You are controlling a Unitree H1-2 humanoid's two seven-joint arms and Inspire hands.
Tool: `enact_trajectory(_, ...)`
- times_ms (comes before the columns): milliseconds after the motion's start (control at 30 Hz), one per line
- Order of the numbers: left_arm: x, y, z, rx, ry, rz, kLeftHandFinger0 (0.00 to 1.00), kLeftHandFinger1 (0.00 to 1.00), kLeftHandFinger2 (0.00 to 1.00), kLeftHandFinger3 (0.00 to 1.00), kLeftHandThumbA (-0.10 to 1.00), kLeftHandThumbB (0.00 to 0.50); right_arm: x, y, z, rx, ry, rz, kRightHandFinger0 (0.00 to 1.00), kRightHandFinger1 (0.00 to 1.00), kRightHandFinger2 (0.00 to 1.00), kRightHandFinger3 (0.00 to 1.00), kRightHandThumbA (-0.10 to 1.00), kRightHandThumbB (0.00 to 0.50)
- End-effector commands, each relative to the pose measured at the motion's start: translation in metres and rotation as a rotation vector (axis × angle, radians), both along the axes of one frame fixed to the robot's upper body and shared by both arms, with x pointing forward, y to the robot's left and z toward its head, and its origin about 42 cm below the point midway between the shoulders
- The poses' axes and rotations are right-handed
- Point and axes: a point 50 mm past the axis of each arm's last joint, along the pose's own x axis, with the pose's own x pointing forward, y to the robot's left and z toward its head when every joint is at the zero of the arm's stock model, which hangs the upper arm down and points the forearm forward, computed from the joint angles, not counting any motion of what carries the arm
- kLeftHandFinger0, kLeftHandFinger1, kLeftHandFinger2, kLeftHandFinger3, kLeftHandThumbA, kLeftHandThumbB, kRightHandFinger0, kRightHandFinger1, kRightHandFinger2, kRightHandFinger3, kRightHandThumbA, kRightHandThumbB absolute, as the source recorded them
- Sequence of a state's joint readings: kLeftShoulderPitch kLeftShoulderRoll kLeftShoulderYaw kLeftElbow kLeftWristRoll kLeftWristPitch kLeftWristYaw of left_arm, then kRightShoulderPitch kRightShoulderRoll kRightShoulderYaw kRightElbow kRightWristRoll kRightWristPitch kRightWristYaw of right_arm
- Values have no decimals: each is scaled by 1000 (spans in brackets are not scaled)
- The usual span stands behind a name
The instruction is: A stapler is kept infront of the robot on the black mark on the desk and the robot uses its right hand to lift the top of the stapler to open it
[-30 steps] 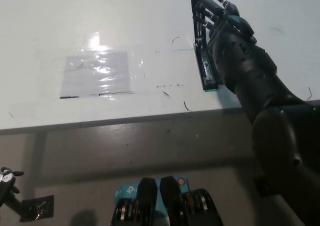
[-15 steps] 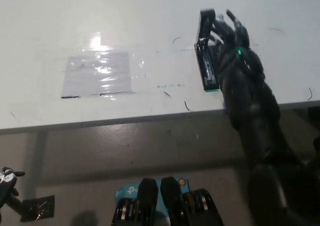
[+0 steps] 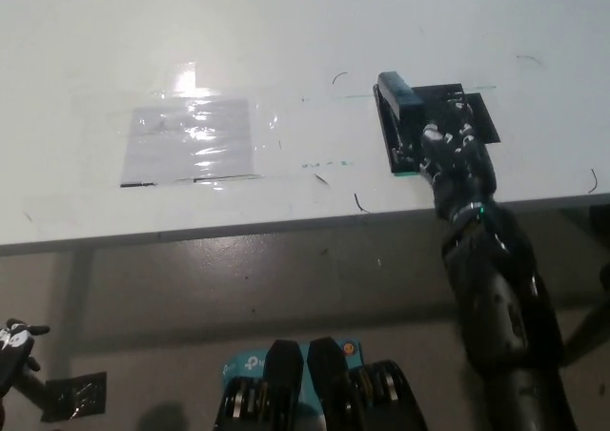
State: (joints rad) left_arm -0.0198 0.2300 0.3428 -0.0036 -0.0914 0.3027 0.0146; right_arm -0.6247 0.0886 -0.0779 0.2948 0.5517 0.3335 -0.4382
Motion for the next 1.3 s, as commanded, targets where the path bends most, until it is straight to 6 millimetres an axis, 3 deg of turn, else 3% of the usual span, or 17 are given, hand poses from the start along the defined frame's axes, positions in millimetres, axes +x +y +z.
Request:
enact_trajectory(0,9,12,24,58,-80,19,137,215,470,742,47,0,-24,19,49,35,-93,206,460,544,719,956,286,0)
enact_trajectory(133,10,12,26,60,-80,16,124,193,465,730,9,0,-29,17,46,32,-80,225,460,554,727,989,329,0)
enact_trajectory(367,12,15,28,58,-81,14,147,215,464,757,27,0,-38,-12,53,33,-104,194,481,565,746,993,383,0)
enact_trajectory(400,11,15,28,67,-82,12,135,205,470,754,17,0,-41,-28,58,47,-123,165,500,566,734,1000,396,0)
enact_trajectory(433,11,16,28,67,-82,12,135,205,470,753,14,0,-41,-27,58,48,-121,166,501,566,733,1000,400,0)
enact_trajectory(467,11,16,28,65,-84,14,150,207,469,738,7,0,-46,-47,62,49,-155,134,519,568,729,1000,396,0)
enact_trajectory(533,11,17,27,63,-86,16,134,197,463,734,-3,0,-49,-55,63,58,-164,110,531,571,734,1000,386,0)
enact_trajectory(633,11,17,28,64,-83,14,142,211,475,754,-12,0,-59,-97,67,10,-221,-6,502,549,693,952,320,0)
enact_trajectory(700,12,17,27,60,-84,16,161,227,479,748,-13,0,-62,-108,67,-13,-230,-43,490,538,689,927,310,0)
enact_trajectory(800,13,18,28,59,-83,23,176,229,457,742,-25,0,-77,-146,49,-165,-267,-192,498,549,691,934,283,0)
enact_trajectory(867,13,18,28,67,-80,20,180,229,456,743,-29,0,-80,-155,40,-194,-263,-229,494,544,699,942,276,0)
enact_trajectory(933,10,19,27,78,-77,11,194,247,476,746,-30,0,-82,-162,26,-230,-245,-266,449,479,634,890,272,0)
enact_trajectory(967,10,19,27,78,-75,10,195,248,479,748,-29,0,-83,-163,24,-234,-242,-269,445,474,628,888,271,0)
enact_trajectory(1033,7,19,26,65,-72,9,157,210,467,766,-3,0,-84,-168,-1,-262,-185,-300,364,403,556,795,278,0)
enact_trajectory(1267,9,18,24,65,-73,11,123,192,437,749,-20,0,-82,-162,-26,-336,-132,-315,303,350,493,749,331,0)
